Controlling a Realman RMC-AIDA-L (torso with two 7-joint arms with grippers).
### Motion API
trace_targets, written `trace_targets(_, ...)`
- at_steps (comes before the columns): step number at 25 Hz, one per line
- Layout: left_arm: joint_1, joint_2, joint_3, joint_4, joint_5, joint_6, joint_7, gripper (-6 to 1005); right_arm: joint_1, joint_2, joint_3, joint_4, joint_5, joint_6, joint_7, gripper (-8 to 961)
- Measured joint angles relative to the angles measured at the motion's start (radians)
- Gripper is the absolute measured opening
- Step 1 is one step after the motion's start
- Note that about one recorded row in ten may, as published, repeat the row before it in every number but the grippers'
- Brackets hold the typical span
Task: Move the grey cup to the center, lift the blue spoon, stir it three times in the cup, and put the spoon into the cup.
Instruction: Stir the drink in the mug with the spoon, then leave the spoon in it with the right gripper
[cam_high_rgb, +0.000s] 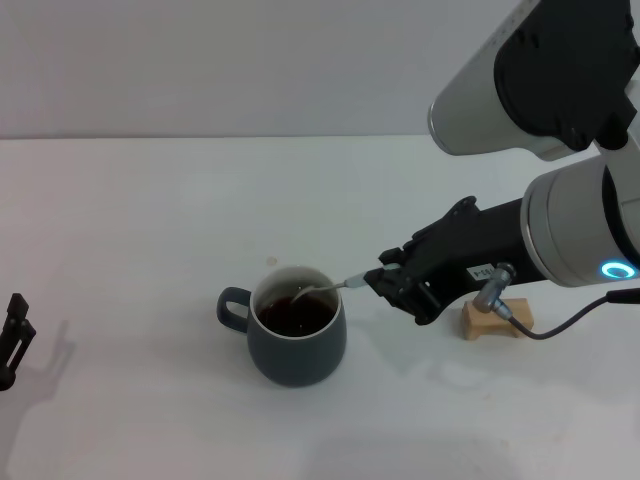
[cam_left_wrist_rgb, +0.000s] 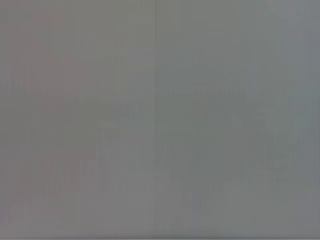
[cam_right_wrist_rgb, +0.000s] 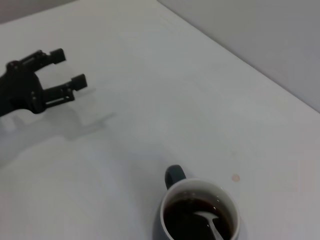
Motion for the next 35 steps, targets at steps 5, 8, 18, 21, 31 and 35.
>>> trace_targets(5, 0.005, -0.002, 0.0, -0.002, 0.004, 0.008, 0.0, 859, -0.005, 0.002, -0.01, -0.009, -0.012, -0.01, -0.019, 165)
trace_targets(8, 0.006, -0.002, 0.001, -0.002, 0.004, 0.013, 0.0, 859, -0.005, 0.003, -0.011, -0.013, -0.013, -0.012, -0.024, 165)
trace_targets(18, 0.01, -0.002, 0.004, -0.013, 0.006, 0.022, -0.001, 859, -0.004, 0.004, -0.039, -0.086, -0.014, -0.05, -0.043, 166)
trace_targets(21, 0.013, -0.001, 0.004, -0.016, 0.006, 0.023, 0.0, 859, 0.003, 0.005, -0.042, -0.101, -0.014, -0.059, -0.043, 165)
trace_targets(31, 0.016, 0.001, 0.006, -0.016, 0.008, 0.026, 0.0, 859, 0.038, 0.006, -0.052, -0.181, -0.006, -0.11, -0.052, 165)
trace_targets(35, 0.016, 0.001, 0.006, -0.016, 0.008, 0.026, 0.0, 859, 0.046, 0.006, -0.053, -0.2, -0.006, -0.121, -0.054, 165)
